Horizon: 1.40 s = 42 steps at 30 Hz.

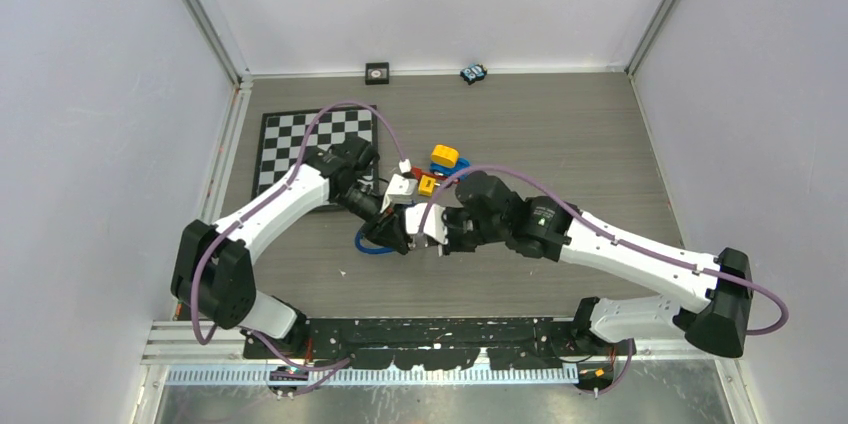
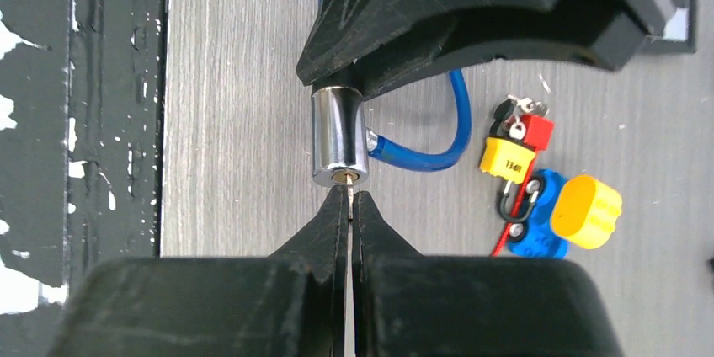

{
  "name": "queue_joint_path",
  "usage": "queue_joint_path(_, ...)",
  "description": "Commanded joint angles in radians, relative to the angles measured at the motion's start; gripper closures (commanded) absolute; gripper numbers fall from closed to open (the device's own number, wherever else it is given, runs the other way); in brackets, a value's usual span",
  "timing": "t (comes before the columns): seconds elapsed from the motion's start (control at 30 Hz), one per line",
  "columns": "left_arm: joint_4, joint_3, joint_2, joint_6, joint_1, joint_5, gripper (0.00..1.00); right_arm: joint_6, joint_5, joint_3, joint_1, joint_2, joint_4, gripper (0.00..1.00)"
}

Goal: Unlock with the key
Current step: Unlock the lock, then place the lock at the center of the board.

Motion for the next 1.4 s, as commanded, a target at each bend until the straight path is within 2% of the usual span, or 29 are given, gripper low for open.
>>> queue_joint_path(0.0,0.173,-0.021,-0.07,-0.118,-0.006,0.014,1.0,0.169,-0.111,-0.029,-0.079,-0.029,0.053,0.99)
queue_joint_path(0.2,0.291,-0.08,-0.116,-0.172,-0.009,-0.032,1.0,0.305,-0.255,-0.063,-0.187,-0.033,0.106,0.99)
queue_joint_path(0.43,0.355,-0.12,-0.143,-0.166,-0.033,-0.084,1.0,0.431,-0.412,-0.067,-0.3,0.015,0.129,0.99)
queue_joint_path(0.57,0.338,-0.12,-0.147,-0.153,-0.046,-0.078,1.0,0.44,-0.454,-0.063,-0.33,0.026,0.114,0.99)
queue_joint_path(0.63,0.282,-0.115,-0.155,-0.085,-0.06,-0.063,1.0,0.437,-0.48,-0.055,-0.34,0.024,0.094,0.99)
queue_joint_path(0.73,0.202,-0.115,-0.168,0.001,-0.068,-0.052,1.0,0.378,-0.489,-0.04,-0.343,0.02,0.023,0.84)
queue_joint_path(0.83,0.121,-0.124,-0.182,0.092,-0.068,-0.017,1.0,0.312,-0.436,-0.04,-0.344,-0.007,-0.036,0.6)
queue_joint_path(1.13,0.05,-0.165,-0.215,0.175,-0.077,-0.032,1.0,0.206,-0.348,-0.038,-0.391,-0.132,-0.166,0.34)
queue_joint_path(1.27,0.04,-0.187,-0.232,0.207,-0.084,-0.054,1.0,0.178,-0.279,-0.045,-0.434,-0.138,-0.168,0.32)
queue_joint_path(1.37,0.022,-0.2,-0.249,0.238,-0.095,-0.071,1.0,0.176,-0.196,-0.037,-0.474,-0.069,-0.141,0.32)
